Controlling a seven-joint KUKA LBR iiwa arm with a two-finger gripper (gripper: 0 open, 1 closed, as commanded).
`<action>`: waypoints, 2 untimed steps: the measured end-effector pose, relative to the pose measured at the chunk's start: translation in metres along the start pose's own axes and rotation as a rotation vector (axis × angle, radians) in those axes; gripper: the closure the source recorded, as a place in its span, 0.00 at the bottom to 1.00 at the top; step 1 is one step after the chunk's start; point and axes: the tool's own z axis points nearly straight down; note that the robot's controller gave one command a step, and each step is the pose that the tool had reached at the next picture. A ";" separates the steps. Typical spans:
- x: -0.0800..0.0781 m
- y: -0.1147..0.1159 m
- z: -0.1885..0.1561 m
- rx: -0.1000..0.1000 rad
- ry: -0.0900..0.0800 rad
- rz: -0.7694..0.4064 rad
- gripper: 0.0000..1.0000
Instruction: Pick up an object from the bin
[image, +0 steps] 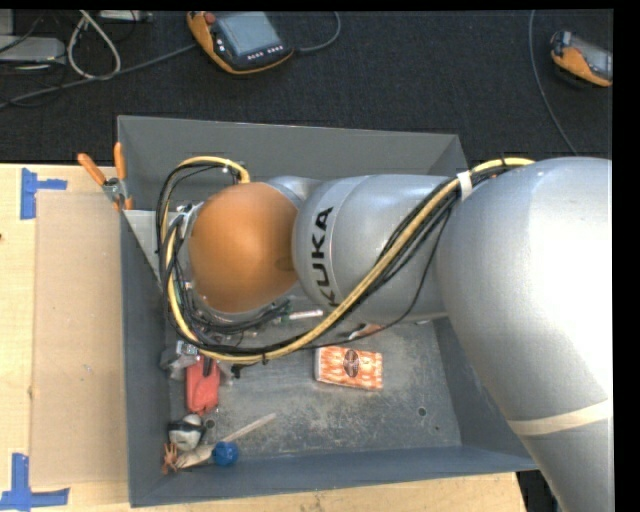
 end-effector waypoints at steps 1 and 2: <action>0.000 0.000 0.000 0.000 0.000 0.001 1.00; 0.001 0.002 -0.018 -0.006 0.003 0.003 1.00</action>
Offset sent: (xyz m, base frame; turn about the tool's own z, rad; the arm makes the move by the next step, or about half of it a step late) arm 0.0001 -0.0002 0.0409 0.0012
